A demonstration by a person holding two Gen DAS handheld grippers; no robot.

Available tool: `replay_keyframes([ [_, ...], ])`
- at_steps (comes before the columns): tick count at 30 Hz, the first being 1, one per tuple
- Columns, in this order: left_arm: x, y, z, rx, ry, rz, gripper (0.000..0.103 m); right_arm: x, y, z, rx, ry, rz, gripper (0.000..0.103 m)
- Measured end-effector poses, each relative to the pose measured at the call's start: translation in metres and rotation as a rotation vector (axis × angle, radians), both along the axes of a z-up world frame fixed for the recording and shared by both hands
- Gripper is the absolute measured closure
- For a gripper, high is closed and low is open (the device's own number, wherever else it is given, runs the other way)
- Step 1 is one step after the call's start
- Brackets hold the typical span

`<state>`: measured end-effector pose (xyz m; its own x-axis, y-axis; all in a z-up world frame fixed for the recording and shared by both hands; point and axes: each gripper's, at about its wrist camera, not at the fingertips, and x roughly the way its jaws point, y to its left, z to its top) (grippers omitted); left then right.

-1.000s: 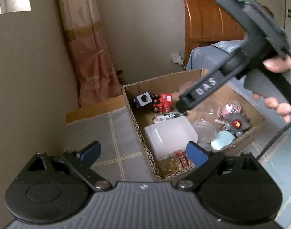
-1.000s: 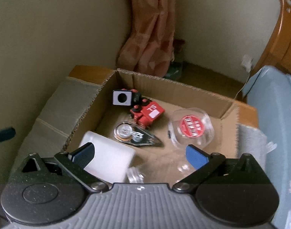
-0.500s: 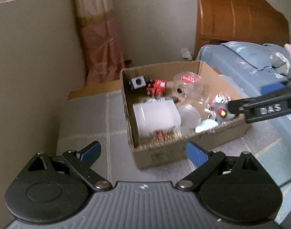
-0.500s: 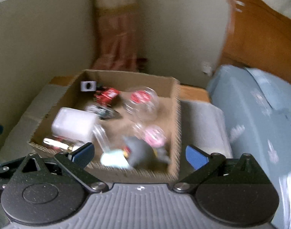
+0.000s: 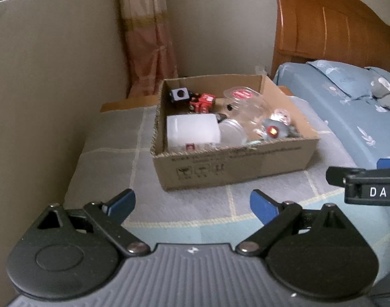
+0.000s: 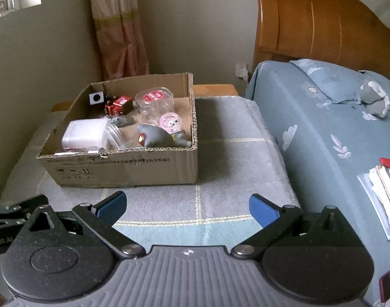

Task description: Organize rigid objects

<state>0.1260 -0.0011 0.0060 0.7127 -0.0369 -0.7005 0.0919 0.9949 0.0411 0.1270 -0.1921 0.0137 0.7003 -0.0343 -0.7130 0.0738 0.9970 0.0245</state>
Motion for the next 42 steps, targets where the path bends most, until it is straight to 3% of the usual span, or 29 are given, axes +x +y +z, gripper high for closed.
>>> replay_keyframes([
  [14, -0.012, -0.005, 0.033, 0.025, -0.066, 0.003, 0.007, -0.016, 0.011, 0.025, -0.018, -0.070, 0.046, 0.000],
  [42, -0.005, 0.000, 0.031, 0.068, -0.049, 0.071, 0.007, -0.009, 0.019, 0.020, -0.040, -0.046, 0.038, 0.000],
])
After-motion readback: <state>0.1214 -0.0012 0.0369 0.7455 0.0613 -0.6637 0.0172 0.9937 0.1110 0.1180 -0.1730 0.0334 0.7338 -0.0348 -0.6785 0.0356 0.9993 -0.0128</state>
